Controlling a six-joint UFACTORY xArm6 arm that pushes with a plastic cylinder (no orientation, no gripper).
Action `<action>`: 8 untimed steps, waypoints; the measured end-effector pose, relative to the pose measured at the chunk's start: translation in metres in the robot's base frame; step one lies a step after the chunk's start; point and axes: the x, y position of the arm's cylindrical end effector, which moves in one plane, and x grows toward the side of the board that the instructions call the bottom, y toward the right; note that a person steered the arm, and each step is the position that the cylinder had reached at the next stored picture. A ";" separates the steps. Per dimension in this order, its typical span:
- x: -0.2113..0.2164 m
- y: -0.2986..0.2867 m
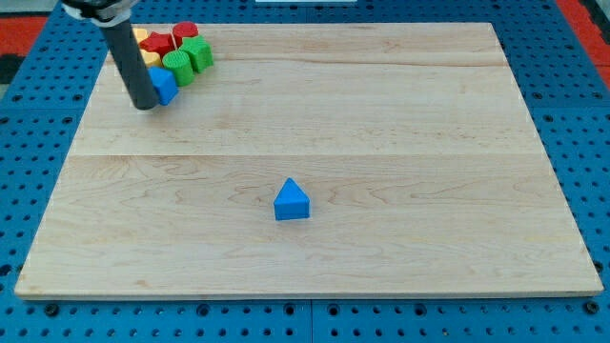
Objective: Move the blue triangle slightly left and up
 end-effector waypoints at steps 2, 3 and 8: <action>0.035 0.108; 0.069 0.187; 0.134 0.163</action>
